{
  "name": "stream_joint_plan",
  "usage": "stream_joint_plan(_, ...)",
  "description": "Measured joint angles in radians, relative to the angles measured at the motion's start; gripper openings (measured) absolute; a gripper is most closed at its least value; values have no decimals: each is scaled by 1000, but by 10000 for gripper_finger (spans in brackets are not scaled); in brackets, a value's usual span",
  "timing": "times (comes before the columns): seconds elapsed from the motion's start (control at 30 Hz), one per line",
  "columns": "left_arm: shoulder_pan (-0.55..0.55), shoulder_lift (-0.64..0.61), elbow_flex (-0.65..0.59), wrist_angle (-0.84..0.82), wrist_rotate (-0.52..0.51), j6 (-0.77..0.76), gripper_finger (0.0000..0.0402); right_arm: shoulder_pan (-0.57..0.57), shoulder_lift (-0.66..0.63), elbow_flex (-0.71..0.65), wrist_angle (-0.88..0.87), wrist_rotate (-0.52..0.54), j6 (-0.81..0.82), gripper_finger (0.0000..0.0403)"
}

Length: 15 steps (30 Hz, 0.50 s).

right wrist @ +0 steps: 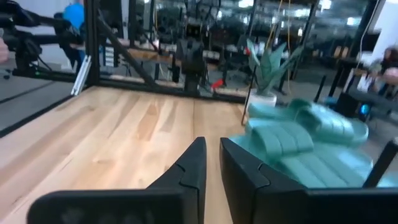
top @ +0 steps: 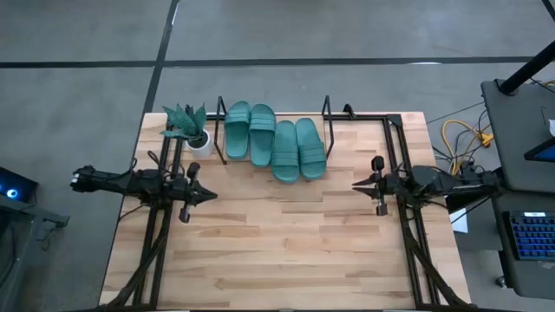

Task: Pick and place slides into the shelf
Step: Return to Home Position

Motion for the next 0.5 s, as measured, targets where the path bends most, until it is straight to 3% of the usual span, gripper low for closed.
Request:
stream_joint_plan(0.13, 0, 4, -4, 11, 1, 14, 0, 0, 0, 9, -43, 2, 46, 32)
stream_joint_plan(0.5, 0, -1, -21, 75, -24, 86, 0, 0, 0, -3, 64, 59, 70, 31)
